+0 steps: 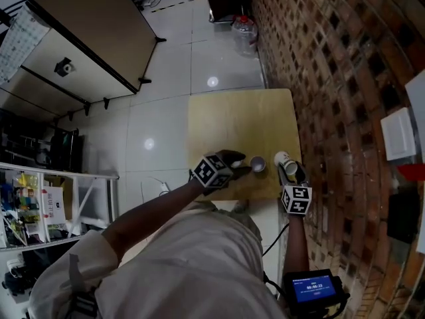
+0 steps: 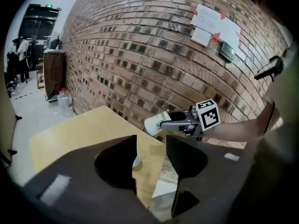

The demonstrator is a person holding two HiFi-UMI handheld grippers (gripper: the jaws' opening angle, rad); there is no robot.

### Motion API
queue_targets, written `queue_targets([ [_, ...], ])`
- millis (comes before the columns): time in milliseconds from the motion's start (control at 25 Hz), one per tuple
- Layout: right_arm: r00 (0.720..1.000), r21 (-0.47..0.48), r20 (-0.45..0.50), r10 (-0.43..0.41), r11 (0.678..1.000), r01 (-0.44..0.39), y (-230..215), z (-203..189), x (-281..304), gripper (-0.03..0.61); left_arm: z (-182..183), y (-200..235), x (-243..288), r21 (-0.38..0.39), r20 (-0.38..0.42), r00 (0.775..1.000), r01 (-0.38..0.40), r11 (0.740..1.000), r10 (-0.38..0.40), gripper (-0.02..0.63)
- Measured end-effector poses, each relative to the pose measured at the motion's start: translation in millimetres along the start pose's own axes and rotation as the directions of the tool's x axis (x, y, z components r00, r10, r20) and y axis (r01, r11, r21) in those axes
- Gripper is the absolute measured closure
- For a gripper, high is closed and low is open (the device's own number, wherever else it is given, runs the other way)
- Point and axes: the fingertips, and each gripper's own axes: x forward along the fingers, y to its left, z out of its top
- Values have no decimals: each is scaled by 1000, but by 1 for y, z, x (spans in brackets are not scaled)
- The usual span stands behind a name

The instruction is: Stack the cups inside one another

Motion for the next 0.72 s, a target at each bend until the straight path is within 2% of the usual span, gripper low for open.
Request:
queue_targets([
  [200,990,34,121,71,997,-76,19,26,-25,299,4,-18,24,-5,-5,996,94,996,-95,383],
  [320,965,50,208,158,984,-172,39,43,-44,299,8,-30,29,-16,12,989,146,989,-146,379],
  [400,940,54,259,224,968,-245,53,53,-56,299,11,-37,27,-51,42,981,189,981,-187,371],
  [480,914,50,295,278,951,-306,65,61,-67,299,14,-42,23,-80,79,972,228,970,-222,367],
  [560,895,32,308,321,937,-347,76,64,-73,299,17,-48,17,-76,112,959,271,960,-262,364],
  [720,869,26,316,381,912,-409,90,62,-77,299,20,-68,5,-80,157,918,379,922,-364,377],
])
